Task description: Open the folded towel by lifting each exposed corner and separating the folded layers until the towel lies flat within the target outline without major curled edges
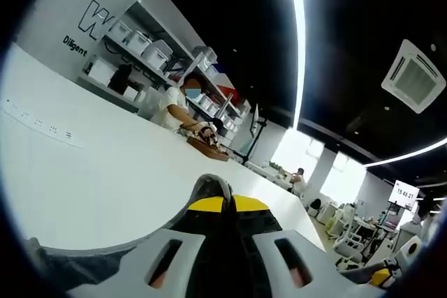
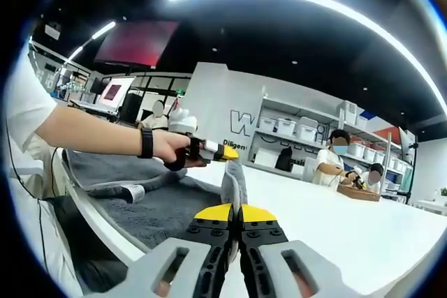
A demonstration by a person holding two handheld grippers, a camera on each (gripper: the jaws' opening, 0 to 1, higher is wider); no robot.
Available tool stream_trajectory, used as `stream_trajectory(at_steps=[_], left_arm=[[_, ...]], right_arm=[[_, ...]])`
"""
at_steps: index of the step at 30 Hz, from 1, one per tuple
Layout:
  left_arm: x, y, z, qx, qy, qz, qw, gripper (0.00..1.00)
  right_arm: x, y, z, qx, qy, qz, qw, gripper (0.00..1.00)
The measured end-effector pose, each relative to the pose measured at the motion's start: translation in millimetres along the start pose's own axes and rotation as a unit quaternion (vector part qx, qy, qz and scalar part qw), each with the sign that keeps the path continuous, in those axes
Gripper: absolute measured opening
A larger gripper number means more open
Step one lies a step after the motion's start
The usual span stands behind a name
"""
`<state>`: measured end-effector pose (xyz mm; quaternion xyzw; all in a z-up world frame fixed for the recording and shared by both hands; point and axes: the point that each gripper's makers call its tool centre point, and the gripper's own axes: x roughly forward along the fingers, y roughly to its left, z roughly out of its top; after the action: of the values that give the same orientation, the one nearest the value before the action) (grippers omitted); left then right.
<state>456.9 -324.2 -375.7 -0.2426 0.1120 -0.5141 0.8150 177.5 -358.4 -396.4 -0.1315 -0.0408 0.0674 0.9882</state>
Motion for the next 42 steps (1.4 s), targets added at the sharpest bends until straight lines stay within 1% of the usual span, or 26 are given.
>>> stream_trajectory(at_steps=[4, 8, 17, 19, 21, 25, 29, 34, 35, 36, 38, 39, 42], left_arm=[[0.2, 2.4, -3.7, -0.015, 0.002, 0.002, 0.9999, 0.00], [-1.4, 3.6, -10.4, -0.014, 0.011, 0.008, 0.9998, 0.00], [0.4, 6.8, -16.4, -0.025, 0.018, 0.015, 0.9994, 0.01], [0.3, 7.6, -19.4, -0.039, 0.024, 0.021, 0.9988, 0.01], [1.8, 3.5, -20.8, -0.021, 0.025, 0.014, 0.9994, 0.01], [2.9, 5.1, -22.9, -0.031, 0.027, 0.016, 0.9990, 0.01], [4.0, 7.5, -26.2, -0.031, 0.034, 0.021, 0.9987, 0.01], [4.6, 9.1, -34.5, -0.037, 0.048, 0.028, 0.9978, 0.01], [5.6, 11.2, -39.3, -0.030, 0.059, 0.034, 0.9972, 0.01], [6.1, 11.4, -40.6, -0.027, 0.063, 0.036, 0.9970, 0.01], [6.9, 11.3, -42.3, -0.026, 0.060, 0.034, 0.9973, 0.01], [8.1, 10.9, -44.3, -0.034, 0.063, 0.030, 0.9970, 0.01], [8.5, 11.2, -47.2, -0.039, 0.065, 0.033, 0.9966, 0.01]], right_arm=[[-0.1, -2.0, -3.5, 0.004, 0.003, -0.002, 1.0000, 0.00], [-0.1, -3.2, -7.2, 0.000, 0.010, -0.006, 0.9999, 0.00], [-0.4, -6.8, -12.6, -0.001, 0.019, -0.011, 0.9998, 0.00], [-1.0, -7.7, -13.4, -0.001, 0.020, -0.013, 0.9997, 0.00], [-1.5, -9.9, -15.2, -0.002, 0.022, -0.016, 0.9996, 0.00], [-2.0, -12.5, -19.0, 0.004, 0.026, -0.019, 0.9995, 0.00], [-1.2, -14.1, -20.8, 0.004, 0.028, -0.021, 0.9994, 0.00], [-1.5, -16.9, -23.8, 0.005, 0.032, -0.025, 0.9991, 0.00], [-1.9, -18.0, -25.3, 0.006, 0.034, -0.027, 0.9991, 0.00], [-1.8, -18.7, -26.3, 0.006, 0.035, -0.028, 0.9990, 0.00], [-2.2, -20.0, -29.4, 0.006, 0.040, -0.030, 0.9987, 0.00], [-2.6, -20.5, -30.5, 0.006, 0.041, -0.031, 0.9987, 0.00], [-4.2, -22.4, -32.7, 0.008, 0.043, -0.033, 0.9985, 0.00]])
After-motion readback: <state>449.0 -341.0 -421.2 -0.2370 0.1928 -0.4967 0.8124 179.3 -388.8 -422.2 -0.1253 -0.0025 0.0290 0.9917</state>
